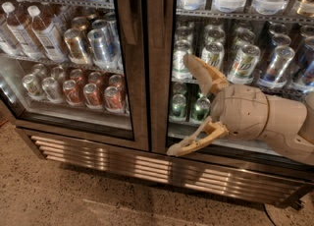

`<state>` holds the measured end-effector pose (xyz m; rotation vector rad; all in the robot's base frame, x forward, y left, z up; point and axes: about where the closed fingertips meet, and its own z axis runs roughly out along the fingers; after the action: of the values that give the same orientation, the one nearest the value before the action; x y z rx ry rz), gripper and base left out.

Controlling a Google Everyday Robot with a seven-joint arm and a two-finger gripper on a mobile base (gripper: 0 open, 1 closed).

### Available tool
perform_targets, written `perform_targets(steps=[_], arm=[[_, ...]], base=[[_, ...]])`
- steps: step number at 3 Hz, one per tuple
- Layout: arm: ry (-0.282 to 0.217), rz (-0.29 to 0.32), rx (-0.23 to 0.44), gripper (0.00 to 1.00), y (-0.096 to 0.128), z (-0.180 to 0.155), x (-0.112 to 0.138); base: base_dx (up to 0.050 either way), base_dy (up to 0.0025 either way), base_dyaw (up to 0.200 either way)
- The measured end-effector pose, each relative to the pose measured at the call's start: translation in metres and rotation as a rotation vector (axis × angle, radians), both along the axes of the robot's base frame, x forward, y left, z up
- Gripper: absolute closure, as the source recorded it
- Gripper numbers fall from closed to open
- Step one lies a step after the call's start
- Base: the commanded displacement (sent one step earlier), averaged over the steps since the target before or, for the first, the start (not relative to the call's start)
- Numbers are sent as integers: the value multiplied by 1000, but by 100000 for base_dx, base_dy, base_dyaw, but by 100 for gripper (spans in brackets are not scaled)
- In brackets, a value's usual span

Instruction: Open right fridge door

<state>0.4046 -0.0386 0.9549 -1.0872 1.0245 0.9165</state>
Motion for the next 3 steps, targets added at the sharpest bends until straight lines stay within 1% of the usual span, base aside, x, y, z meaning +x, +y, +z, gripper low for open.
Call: perform_targets(steps=[1,2,3], arm=[[0,0,0,0,0,0,0],[-12,-16,-45,0,3,2,-1],[-34,-70,-210,0,11,5,-3]], base=[[0,0,0],[0,0,0],[0,0,0]])
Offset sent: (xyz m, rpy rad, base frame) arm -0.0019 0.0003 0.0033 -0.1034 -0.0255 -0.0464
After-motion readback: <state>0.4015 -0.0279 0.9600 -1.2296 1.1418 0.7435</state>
